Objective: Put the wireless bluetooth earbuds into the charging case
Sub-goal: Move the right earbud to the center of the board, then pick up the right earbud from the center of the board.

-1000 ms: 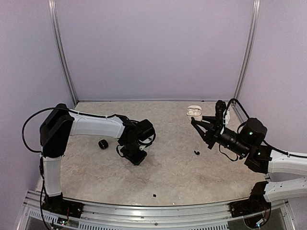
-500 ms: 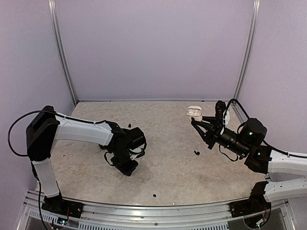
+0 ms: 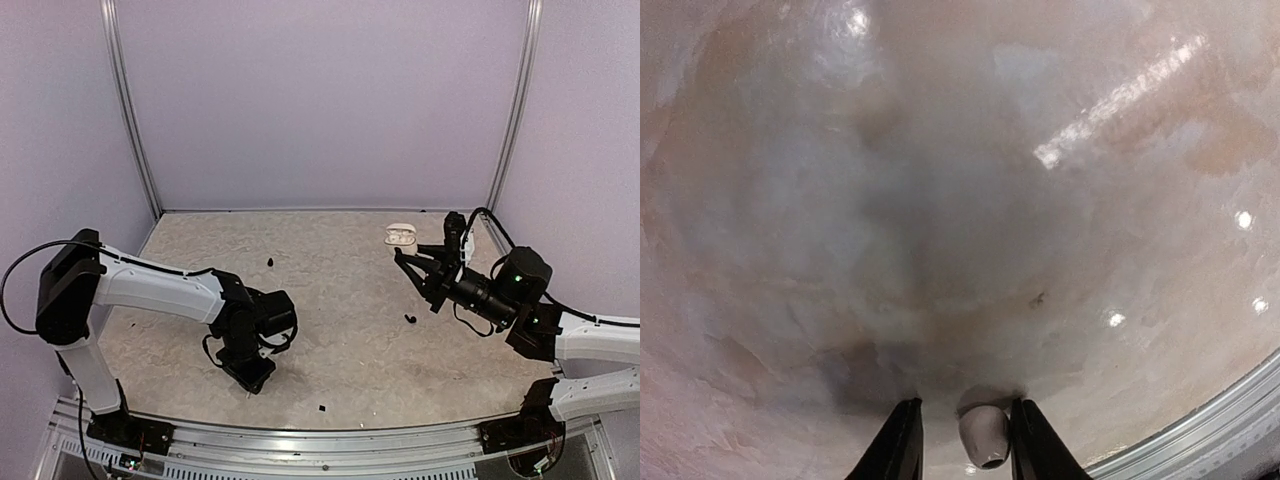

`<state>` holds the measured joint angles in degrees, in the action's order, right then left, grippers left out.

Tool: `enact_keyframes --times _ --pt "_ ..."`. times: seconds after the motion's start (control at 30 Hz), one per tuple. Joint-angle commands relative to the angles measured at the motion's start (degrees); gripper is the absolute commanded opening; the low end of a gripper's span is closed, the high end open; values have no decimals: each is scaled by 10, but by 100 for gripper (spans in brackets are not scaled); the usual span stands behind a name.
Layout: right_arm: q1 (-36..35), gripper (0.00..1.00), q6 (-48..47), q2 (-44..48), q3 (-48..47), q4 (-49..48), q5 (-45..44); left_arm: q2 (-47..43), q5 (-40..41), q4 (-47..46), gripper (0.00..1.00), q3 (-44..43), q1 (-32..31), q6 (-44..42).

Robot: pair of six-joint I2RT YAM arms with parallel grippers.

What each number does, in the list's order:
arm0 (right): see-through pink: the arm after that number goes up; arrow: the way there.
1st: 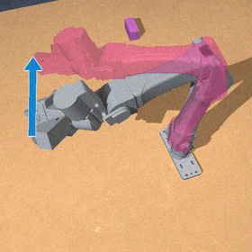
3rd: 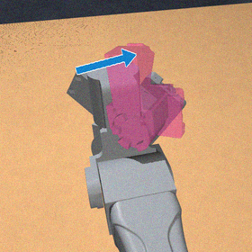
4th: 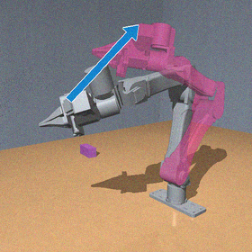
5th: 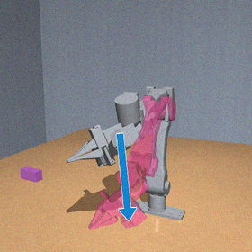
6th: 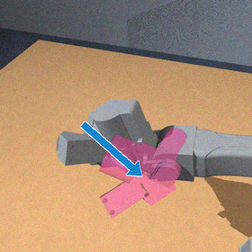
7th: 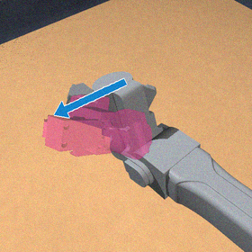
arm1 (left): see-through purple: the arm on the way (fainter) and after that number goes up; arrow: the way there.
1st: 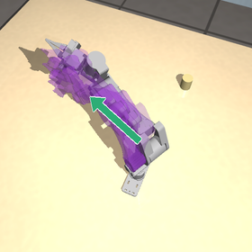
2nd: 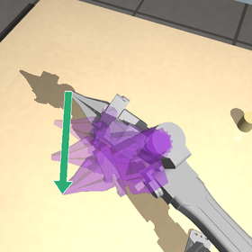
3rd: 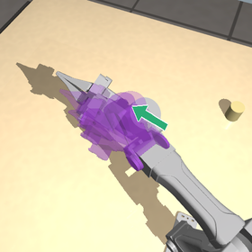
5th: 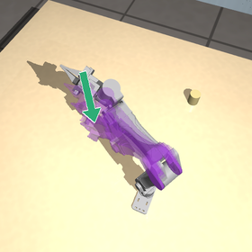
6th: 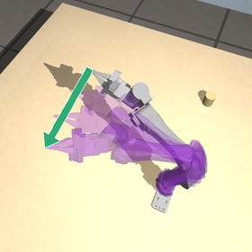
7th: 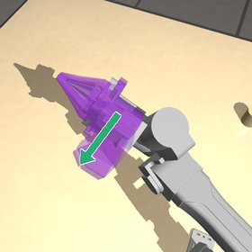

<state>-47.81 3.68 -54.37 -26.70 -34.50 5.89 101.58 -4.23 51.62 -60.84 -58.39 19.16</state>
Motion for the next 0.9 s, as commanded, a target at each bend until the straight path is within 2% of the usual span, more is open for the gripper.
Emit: enact_keyframes --times 0.0,0.13,0.57,0.73,0.87 --pt "8 0 -5 5 1 -17 3 31 23 47 33 -25 -6 -3" --pt "8 0 -5 14 6 -13 -2 45 26 54 32 -36 -8 -11" --pt "9 0 -8 14 4 -13 -2 34 31 46 16 -56 -7 -4" --pt "9 0 -10 15 2 -13 0 -7 68 12 10 -91 16 4" --pt "9 0 -16 10 -4 -18 6 -78 101 -65 9 -132 16 -11"
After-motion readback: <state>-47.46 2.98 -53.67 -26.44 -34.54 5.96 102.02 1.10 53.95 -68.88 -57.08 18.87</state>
